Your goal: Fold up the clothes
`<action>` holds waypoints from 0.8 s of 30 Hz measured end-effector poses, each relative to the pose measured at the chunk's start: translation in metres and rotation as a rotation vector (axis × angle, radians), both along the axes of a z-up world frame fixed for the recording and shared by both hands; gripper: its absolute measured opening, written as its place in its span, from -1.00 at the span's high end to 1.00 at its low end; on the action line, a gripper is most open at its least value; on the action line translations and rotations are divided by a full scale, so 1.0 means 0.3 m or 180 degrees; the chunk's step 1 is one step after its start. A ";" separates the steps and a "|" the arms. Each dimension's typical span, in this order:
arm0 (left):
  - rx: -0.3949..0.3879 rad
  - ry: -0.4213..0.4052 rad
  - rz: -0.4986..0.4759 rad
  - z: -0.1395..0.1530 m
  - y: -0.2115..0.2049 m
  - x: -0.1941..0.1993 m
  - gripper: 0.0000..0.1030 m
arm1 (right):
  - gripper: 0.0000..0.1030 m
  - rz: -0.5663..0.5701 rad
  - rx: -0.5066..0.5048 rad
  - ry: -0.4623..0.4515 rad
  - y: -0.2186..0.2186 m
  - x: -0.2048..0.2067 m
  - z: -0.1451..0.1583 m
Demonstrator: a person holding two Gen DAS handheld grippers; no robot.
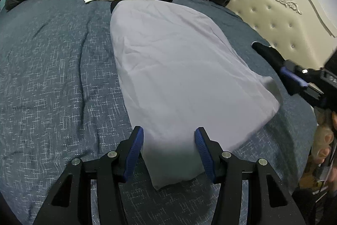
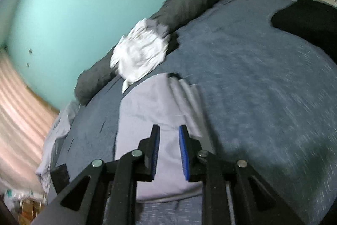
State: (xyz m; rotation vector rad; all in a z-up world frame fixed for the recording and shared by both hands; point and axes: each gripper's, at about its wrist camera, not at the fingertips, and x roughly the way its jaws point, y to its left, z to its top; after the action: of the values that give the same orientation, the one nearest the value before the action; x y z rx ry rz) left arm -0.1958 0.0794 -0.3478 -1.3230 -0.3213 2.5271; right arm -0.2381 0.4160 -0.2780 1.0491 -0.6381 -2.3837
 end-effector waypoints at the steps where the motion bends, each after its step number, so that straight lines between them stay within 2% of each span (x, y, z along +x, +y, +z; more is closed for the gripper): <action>1: -0.0006 0.0000 -0.0006 0.000 0.002 -0.001 -0.08 | 0.63 0.0130 0.0090 -0.0076 -0.035 -0.019 -0.012; 5: -0.0002 -0.0019 -0.0030 -0.005 0.003 0.000 -0.08 | 0.70 0.0326 0.0657 -0.0367 -0.119 -0.059 -0.098; 6: -0.0002 -0.0023 -0.0043 -0.005 0.003 0.000 -0.08 | 0.79 0.0336 0.0819 -0.0448 -0.124 -0.069 -0.133; 7: -0.0005 -0.0024 -0.0056 -0.004 0.004 0.001 -0.08 | 0.96 0.0336 0.0889 -0.0518 -0.121 -0.079 -0.161; 11: -0.0129 -0.0022 -0.0108 -0.007 0.027 0.005 -0.08 | 1.00 0.0371 0.0921 -0.0658 -0.098 -0.108 -0.233; 13: -0.0148 -0.0043 -0.0125 -0.013 0.033 0.002 -0.08 | 1.00 0.0483 0.1068 -0.0638 -0.113 -0.118 -0.255; 17: -0.0140 -0.0089 -0.0137 -0.026 0.033 -0.003 -0.08 | 1.00 0.0449 0.0913 -0.0839 -0.090 -0.147 -0.311; 24: -0.0098 -0.0156 -0.0124 -0.042 0.030 -0.009 -0.08 | 1.00 0.0435 0.1041 -0.0852 -0.123 -0.157 -0.359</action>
State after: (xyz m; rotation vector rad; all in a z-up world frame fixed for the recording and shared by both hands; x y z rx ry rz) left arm -0.1985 0.0884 -0.3605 -1.3907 -0.2652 2.4805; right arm -0.2851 0.3790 -0.3857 1.5166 -0.2533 -2.2947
